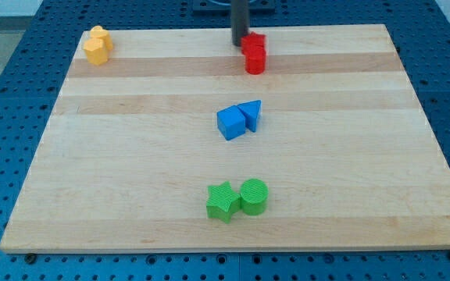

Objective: Move red star at bottom right corner of the board

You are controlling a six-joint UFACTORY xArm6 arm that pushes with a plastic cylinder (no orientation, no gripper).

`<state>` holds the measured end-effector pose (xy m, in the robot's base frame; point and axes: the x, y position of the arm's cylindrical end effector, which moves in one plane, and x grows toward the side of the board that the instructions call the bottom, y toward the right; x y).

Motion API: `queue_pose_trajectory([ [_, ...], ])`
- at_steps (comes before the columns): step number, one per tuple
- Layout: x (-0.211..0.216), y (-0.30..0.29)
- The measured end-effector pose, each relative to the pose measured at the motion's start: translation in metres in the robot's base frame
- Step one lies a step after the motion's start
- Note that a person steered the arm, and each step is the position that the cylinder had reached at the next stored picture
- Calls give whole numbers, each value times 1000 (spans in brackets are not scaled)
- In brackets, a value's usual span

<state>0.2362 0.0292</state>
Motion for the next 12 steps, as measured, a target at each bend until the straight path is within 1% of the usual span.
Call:
queue_pose_trajectory([
  [2,78,47],
  [3,84,54],
  [4,68,57],
  [5,92,83],
  [6,144,110],
  [7,173,117],
  [8,152,118],
  [9,142,140],
  [10,160,175],
  [11,213,185],
  [12,204,184],
])
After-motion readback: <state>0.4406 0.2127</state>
